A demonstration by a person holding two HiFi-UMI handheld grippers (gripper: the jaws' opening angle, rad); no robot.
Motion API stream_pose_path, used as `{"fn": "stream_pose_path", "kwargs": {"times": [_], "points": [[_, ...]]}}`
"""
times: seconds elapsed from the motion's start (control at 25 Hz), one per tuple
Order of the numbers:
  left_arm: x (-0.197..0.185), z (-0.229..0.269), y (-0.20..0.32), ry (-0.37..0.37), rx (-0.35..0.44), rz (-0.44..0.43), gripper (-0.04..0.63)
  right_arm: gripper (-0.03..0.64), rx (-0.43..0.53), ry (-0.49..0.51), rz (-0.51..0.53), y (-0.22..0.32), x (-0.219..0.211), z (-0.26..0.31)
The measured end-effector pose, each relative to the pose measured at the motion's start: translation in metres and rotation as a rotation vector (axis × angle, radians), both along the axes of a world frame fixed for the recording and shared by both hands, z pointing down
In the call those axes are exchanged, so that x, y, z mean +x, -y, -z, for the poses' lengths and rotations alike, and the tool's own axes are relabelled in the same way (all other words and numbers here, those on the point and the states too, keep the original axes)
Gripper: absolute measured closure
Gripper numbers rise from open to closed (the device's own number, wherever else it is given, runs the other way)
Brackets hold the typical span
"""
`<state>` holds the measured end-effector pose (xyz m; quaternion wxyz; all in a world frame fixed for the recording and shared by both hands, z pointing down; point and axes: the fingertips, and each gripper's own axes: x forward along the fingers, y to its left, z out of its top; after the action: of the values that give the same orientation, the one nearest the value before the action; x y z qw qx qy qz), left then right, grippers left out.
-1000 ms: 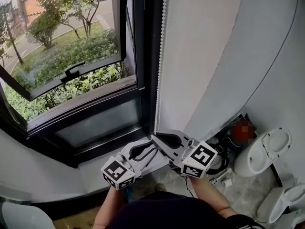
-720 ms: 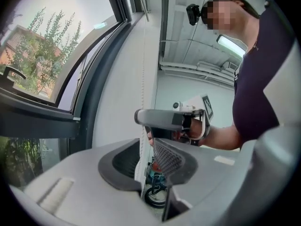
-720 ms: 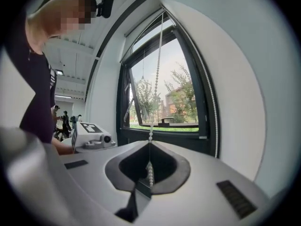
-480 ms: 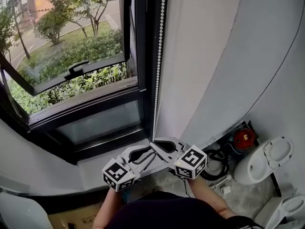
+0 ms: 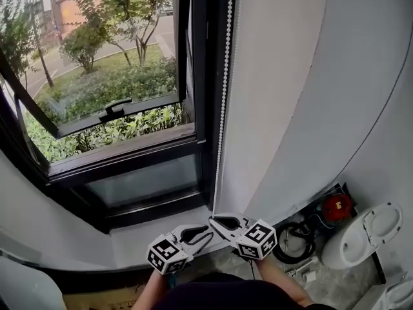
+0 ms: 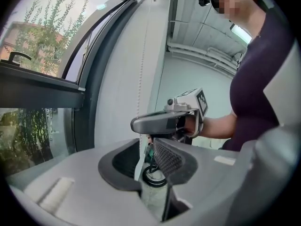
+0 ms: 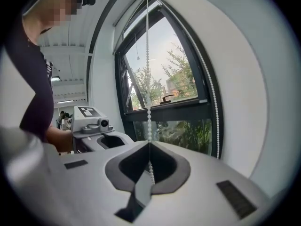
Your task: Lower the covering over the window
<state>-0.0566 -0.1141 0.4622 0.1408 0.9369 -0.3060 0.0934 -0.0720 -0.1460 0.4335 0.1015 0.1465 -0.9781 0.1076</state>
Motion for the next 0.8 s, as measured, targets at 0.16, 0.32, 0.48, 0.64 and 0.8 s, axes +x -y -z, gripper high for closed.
{"fn": "stream_pose_path", "kwargs": {"times": [0.16, 0.32, 0.48, 0.64, 0.8], "points": [[0.001, -0.009, -0.009, 0.009, -0.026, -0.016, 0.515, 0.603, -0.049, 0.014, -0.006, -0.005, 0.008, -0.014], [-0.004, 0.002, -0.007, -0.009, -0.005, 0.013, 0.514, 0.603, -0.057, -0.010, -0.001, -0.011, 0.012, -0.026], [-0.006, 0.013, -0.007, -0.021, 0.025, 0.021, 0.514, 0.603, -0.058, -0.026, -0.013, -0.012, 0.015, -0.036], [-0.006, 0.026, -0.003, -0.045, 0.058, 0.019, 0.514, 0.603, -0.051, -0.065, -0.011, -0.011, 0.013, -0.050], [-0.004, 0.032, -0.003, -0.066, 0.088, 0.006, 0.514, 0.603, -0.091, -0.138, 0.006, -0.022, 0.012, -0.083]]}}
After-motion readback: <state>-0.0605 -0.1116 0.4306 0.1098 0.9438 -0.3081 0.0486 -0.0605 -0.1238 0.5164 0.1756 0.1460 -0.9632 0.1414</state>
